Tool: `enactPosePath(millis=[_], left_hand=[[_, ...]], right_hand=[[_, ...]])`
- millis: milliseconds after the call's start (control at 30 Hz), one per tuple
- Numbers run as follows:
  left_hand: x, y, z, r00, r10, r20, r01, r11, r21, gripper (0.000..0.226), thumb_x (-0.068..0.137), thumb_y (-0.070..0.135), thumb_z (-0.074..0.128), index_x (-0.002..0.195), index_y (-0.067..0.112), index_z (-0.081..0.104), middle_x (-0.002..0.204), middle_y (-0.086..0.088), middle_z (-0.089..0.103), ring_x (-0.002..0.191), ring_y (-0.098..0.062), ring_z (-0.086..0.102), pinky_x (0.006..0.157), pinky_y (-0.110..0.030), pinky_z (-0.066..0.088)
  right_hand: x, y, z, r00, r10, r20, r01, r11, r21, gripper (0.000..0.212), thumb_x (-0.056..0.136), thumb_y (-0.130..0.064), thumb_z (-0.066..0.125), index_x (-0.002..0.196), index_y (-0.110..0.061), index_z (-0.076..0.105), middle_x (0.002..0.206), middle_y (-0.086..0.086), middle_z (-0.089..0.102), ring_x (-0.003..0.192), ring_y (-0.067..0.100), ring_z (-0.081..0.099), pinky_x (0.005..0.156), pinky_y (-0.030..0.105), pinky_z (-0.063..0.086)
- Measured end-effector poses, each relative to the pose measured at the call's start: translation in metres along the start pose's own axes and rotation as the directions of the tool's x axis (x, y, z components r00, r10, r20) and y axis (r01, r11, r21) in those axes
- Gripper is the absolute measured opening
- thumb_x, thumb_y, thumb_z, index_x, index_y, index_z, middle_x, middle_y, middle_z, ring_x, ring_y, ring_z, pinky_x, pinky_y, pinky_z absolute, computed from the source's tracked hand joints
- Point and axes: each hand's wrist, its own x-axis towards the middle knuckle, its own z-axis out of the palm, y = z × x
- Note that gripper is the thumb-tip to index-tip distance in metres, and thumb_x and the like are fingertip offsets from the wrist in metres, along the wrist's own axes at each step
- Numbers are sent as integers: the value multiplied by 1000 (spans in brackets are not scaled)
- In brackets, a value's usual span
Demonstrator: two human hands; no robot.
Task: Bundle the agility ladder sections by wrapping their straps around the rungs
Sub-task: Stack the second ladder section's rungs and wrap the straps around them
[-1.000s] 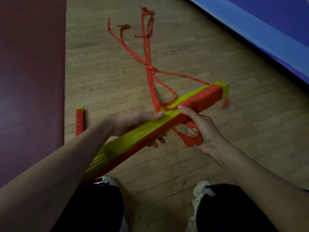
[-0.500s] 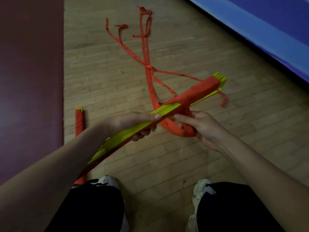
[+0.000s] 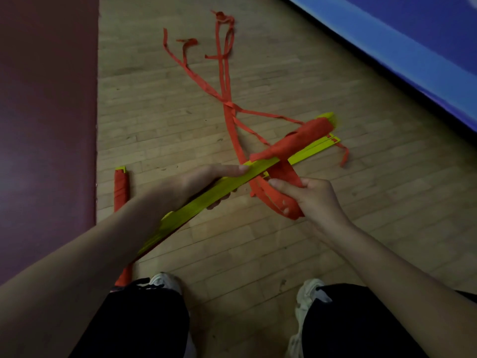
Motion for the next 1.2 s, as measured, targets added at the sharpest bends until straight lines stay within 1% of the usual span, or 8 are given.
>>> enactPosePath(millis=[267, 433, 633, 833, 967, 1033, 1133, 1200], left_hand=[[7, -3, 15, 948, 85, -306, 4, 960, 280, 57, 61, 65, 72, 93, 17, 71, 84, -3, 69, 75, -19, 64, 72, -31, 50], [6, -2, 30, 928, 197, -315, -24, 878, 478, 38, 75, 59, 69, 93, 28, 59, 83, 11, 57, 80, -11, 53, 64, -24, 38], [4, -3, 41, 859, 434, -272, -22, 562, 827, 44, 76, 71, 59, 96, 32, 55, 87, 5, 58, 83, -21, 56, 67, -32, 40], [11, -11, 49, 806, 564, -179, -52, 369, 928, 49, 79, 71, 53, 102, 28, 52, 104, -4, 67, 99, -31, 62, 74, -37, 47], [15, -11, 52, 859, 470, -205, -43, 464, 885, 45, 75, 68, 62, 97, 30, 56, 96, 0, 65, 95, -25, 61, 70, -31, 42], [13, -8, 48, 921, 354, -161, -101, 616, 781, 34, 79, 59, 66, 92, 29, 54, 88, 4, 60, 88, -21, 58, 64, -25, 39], [3, 2, 39, 993, 114, 1, -110, 950, 293, 26, 88, 46, 61, 93, 22, 53, 90, 1, 65, 76, -20, 65, 60, -18, 51], [-2, 7, 28, 992, 5, 123, -19, 993, 119, 39, 89, 52, 51, 103, 16, 57, 96, -14, 71, 71, -23, 68, 62, -30, 57]], right_hand=[[-3, 1, 3, 990, -131, -54, 125, 988, -93, 34, 80, -27, 75, 54, -13, 58, 37, -4, 47, 29, 7, 39, 35, 15, 32], [-1, 5, 5, 991, -66, -114, 59, 996, -69, 48, 85, -36, 69, 48, -11, 52, 34, -1, 44, 28, 8, 39, 37, 17, 33], [3, 1, 4, 990, 83, -115, -84, 996, -3, 52, 78, -57, 67, 51, -15, 52, 35, -6, 40, 32, 8, 35, 38, 21, 29], [0, 2, 7, 974, 189, -128, -186, 982, 33, 51, 70, -52, 77, 50, -18, 45, 36, -7, 35, 33, 7, 30, 37, 20, 25], [4, 5, 4, 948, 315, -38, -292, 914, 281, 30, 69, -36, 82, 65, -18, 58, 41, -8, 30, 34, 4, 26, 37, 16, 28], [4, 6, 4, 938, 346, -17, -323, 893, 312, 27, 69, -34, 82, 68, -18, 60, 41, -9, 31, 34, 3, 31, 41, 16, 36], [4, 3, 2, 936, 353, 13, -335, 875, 350, 26, 73, -32, 80, 65, -19, 59, 39, -9, 31, 29, 3, 33, 40, 16, 38], [5, 0, 0, 944, 330, 30, -317, 874, 368, 26, 74, -33, 79, 64, -20, 58, 40, -8, 29, 29, 4, 28, 41, 13, 36]])
